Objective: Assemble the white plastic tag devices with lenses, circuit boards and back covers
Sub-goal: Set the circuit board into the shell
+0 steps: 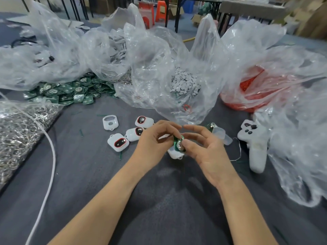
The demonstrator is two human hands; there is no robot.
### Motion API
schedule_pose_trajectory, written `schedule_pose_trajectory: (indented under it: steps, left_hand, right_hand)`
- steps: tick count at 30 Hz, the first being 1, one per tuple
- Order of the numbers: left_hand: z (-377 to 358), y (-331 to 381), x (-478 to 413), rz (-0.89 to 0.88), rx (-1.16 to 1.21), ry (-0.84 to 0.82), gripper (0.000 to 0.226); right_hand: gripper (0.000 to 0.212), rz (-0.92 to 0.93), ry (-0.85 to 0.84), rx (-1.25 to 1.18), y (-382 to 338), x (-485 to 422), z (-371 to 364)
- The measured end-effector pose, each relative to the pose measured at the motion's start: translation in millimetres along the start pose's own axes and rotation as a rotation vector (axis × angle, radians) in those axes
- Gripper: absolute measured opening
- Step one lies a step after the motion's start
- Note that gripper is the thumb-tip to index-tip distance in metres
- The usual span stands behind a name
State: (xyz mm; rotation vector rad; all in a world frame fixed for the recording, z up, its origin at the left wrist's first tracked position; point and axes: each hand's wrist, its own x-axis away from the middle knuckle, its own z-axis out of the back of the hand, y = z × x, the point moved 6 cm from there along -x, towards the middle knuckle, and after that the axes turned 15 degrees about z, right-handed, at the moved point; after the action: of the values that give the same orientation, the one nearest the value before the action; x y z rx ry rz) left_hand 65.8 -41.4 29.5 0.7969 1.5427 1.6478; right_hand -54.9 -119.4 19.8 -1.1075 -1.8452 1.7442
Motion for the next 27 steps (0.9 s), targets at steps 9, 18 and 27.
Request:
schedule_pose_trajectory:
  steps: [9, 18, 27]
  left_hand:
    - [18.1, -3.0, -3.3, 0.065, -0.118, 0.226, 0.026]
    - [-2.8, -7.0, 9.9, 0.096, -0.95, 0.098, 0.052]
    - [-14.0, -12.9, 8.1, 0.025, -0.766, -0.121, 0.073]
  right_hand:
    - [0.037, 0.032, 0.018, 0.118, -2.2, -2.3, 6.8]
    - [0.027, 0.06, 0.194, 0.148, -1.6, -3.6, 23.6]
    - [0.017, -0.017, 0.244, 0.288, 1.6, -0.7, 35.7]
